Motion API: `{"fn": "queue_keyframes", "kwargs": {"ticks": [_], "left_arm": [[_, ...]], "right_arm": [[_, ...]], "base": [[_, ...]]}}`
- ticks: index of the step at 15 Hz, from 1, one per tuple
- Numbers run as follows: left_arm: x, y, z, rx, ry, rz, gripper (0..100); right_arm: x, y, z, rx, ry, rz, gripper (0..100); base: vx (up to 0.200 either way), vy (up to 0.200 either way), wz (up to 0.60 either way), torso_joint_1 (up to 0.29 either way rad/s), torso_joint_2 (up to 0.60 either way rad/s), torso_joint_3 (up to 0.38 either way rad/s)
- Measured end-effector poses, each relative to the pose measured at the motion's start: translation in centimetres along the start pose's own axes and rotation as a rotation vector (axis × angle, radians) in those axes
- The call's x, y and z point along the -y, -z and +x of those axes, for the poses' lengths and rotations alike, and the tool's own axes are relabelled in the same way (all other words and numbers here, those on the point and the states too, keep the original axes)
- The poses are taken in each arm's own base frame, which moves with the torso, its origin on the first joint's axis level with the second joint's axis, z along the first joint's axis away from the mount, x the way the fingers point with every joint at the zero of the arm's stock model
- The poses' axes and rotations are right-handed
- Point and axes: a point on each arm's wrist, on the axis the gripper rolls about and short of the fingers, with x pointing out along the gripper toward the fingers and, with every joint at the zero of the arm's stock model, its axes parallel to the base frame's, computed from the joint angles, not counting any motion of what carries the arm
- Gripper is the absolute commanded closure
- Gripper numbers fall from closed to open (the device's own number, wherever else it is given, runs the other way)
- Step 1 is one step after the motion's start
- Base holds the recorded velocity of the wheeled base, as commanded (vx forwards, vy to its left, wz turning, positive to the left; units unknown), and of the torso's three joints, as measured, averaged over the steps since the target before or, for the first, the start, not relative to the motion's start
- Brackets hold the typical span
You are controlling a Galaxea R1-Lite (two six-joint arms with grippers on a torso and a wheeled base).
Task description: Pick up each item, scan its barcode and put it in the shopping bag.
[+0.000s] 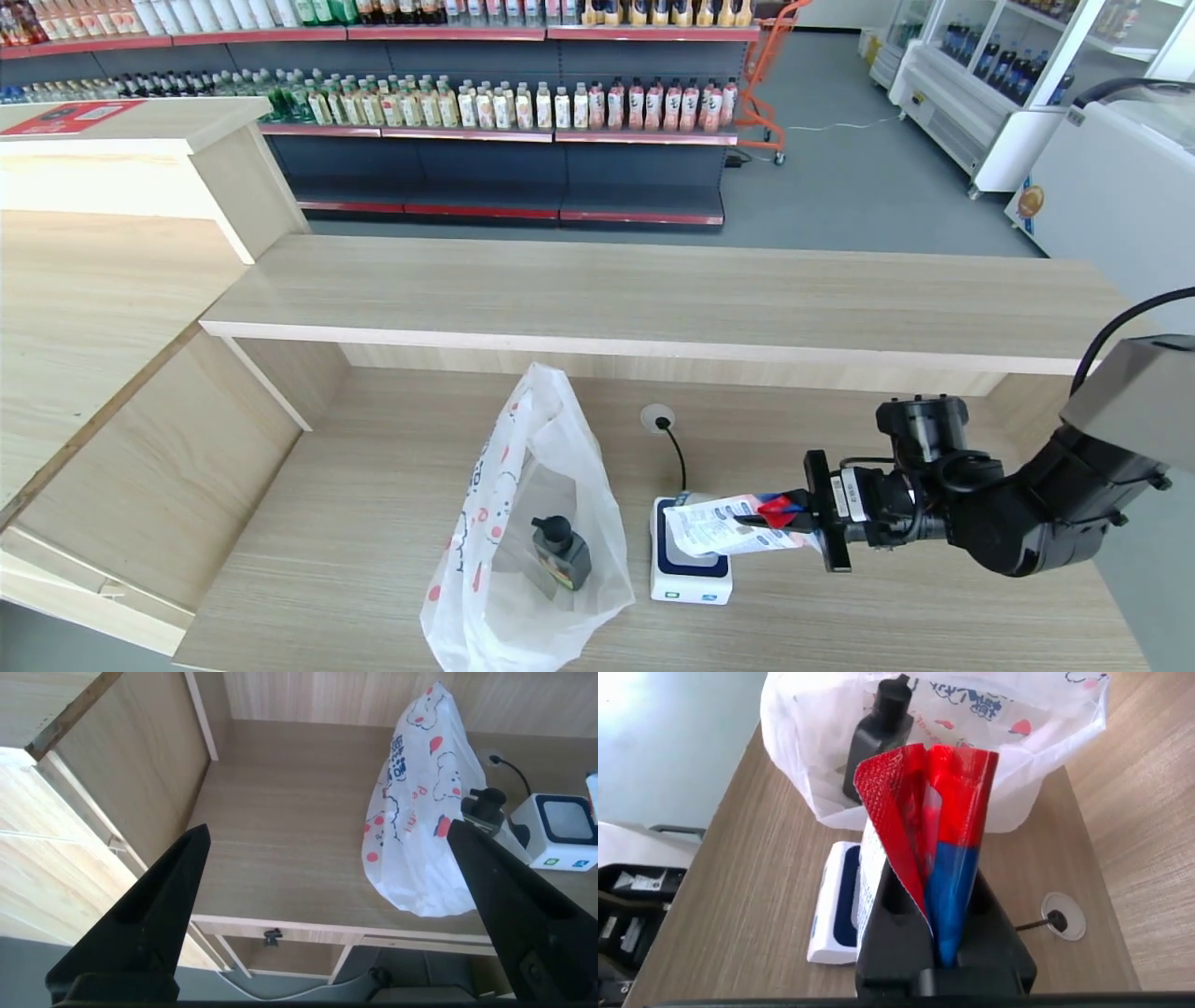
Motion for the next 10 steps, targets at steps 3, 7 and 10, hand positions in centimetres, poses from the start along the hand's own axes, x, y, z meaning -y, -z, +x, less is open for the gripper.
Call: {"fn": "queue_keyframes", "kwargs": {"ticks": [3, 7, 10], "left_arm": [[0.0, 0.0, 0.0, 0.0, 0.0, 0.0, 0], [0.0, 0.0, 0.0, 0.0, 0.0, 0.0, 0], [0.0, 0.0, 0.0, 0.0, 0.0, 0.0, 0]], "right_arm": [[1.0, 0.8, 1.3, 0.044, -0.006, -0.064, 100], [1.4, 2.2, 3.0, 0.079, -0.027, -0.104, 100], [1.2, 3.2, 3.7, 0.079, -0.035, -0.096, 100]], "base": [[0.0, 0.0, 0.0, 0.0, 0.0, 0.0], [0.0, 0.0, 0.0, 0.0, 0.0, 0.0], [0.0, 0.0, 0.0, 0.0, 0.0, 0.0]]}}
